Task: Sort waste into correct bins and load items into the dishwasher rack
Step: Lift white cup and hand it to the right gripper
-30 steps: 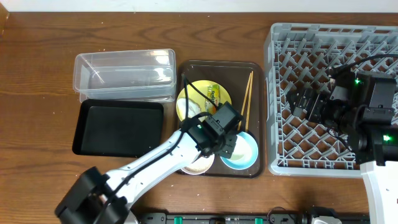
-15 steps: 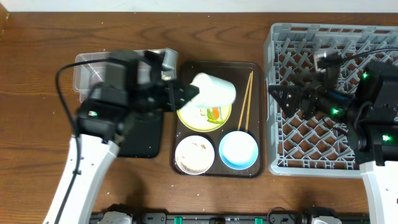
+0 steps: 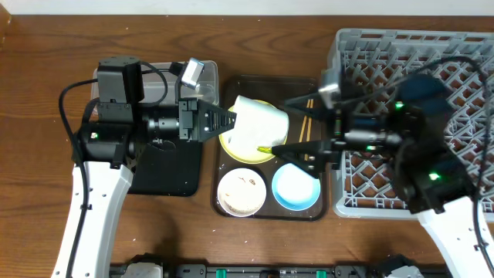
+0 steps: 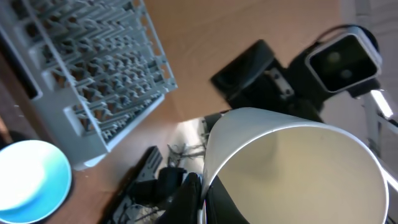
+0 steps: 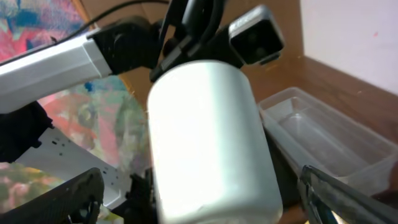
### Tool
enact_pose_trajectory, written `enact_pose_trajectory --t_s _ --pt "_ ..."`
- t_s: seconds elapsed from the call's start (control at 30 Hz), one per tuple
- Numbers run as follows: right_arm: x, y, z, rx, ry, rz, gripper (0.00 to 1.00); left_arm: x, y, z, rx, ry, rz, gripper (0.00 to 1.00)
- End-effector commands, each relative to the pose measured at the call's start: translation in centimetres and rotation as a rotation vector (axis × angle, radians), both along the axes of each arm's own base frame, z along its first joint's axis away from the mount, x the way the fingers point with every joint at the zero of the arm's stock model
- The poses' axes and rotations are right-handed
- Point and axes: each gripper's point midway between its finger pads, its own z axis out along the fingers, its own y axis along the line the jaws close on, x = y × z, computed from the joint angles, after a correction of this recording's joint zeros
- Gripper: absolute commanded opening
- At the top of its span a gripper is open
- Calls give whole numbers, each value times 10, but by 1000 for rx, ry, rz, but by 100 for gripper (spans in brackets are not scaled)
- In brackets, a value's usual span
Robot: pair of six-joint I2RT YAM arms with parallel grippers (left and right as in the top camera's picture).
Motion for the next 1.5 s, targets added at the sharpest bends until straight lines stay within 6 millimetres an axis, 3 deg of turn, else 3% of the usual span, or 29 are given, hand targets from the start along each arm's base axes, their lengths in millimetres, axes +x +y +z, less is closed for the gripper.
enact_pose_trajectory --t_s 0.0,0.13,0.27,0.4,0.47,0.5,0.53,0.67,0.87,1.03,1.17,1.33,1.47 --pt "13 13 -12 -25 52 -31 94 -10 0 12 -57 -9 -62 6" --pt "11 19 -12 -7 69 15 74 -10 0 12 -57 -12 -63 6" --pt "8 19 -5 7 44 27 61 -10 0 11 -54 -13 -59 6" --pt "8 12 0 14 29 9 56 -10 0 11 -53 -13 -58 13" --pt "10 5 3 15 25 -13 61 -10 0 11 -54 -13 -59 12" --pt "11 2 4 16 23 -25 73 -10 0 11 -54 -13 -59 11" --pt "12 -2 6 17 22 -37 80 -10 0 11 -53 -18 -59 9" --pt "9 -4 8 22 18 -30 94 -10 0 11 -53 -25 -60 6" --pt "-2 14 2 12 34 30 86 -10 0 11 -53 -29 -60 6" --pt "3 18 -4 2 27 28 88 -10 0 11 -54 -28 -61 6" --pt "1 20 3 23 -7 55 86 -10 -1 11 -54 -28 -64 6" --pt "-6 21 9 43 -33 96 69 -12 -3 11 -54 -31 -72 6" --pt "-5 20 8 40 -22 92 63 -12 -4 11 -53 -31 -75 9"
